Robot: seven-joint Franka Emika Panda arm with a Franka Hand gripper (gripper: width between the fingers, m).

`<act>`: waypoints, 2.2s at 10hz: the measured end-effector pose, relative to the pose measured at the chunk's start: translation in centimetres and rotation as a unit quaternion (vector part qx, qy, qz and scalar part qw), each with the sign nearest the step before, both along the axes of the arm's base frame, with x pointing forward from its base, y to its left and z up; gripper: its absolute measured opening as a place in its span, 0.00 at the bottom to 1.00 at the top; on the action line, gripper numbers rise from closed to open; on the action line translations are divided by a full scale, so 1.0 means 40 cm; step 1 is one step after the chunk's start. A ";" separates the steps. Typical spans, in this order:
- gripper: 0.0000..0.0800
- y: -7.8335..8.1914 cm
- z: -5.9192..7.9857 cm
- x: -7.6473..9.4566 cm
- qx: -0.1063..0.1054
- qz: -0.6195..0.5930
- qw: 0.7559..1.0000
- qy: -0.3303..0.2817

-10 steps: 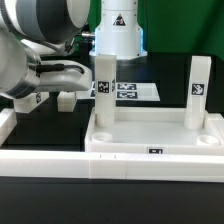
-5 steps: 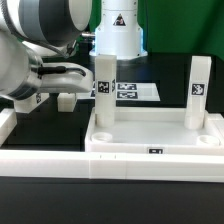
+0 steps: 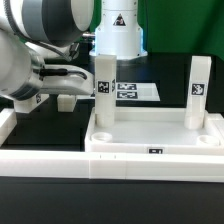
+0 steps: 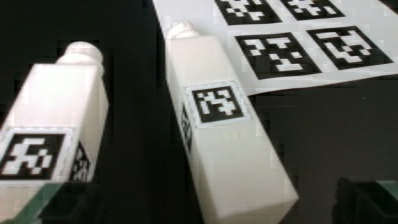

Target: Assemble desk

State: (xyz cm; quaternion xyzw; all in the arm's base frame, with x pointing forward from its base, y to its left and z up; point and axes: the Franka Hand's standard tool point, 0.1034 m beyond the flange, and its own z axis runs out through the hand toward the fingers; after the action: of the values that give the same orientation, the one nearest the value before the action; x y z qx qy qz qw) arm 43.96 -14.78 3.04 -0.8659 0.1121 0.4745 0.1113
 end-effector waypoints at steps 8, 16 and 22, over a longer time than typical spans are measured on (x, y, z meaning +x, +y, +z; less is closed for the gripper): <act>0.81 0.011 -0.022 -0.026 -0.010 -0.001 1.000 0.003; 0.81 0.016 -0.043 -0.059 -0.010 -0.003 1.000 0.010; 0.78 0.017 -0.043 -0.063 -0.012 -0.004 1.000 0.013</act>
Offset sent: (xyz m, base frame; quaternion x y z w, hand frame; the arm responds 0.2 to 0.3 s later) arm 0.0000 0.0000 0.0000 0.0000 0.0000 0.0000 1.0000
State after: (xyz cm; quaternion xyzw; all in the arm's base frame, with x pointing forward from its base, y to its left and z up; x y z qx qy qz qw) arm 41.44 -14.09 1.31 -0.8607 0.1228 0.4837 0.1012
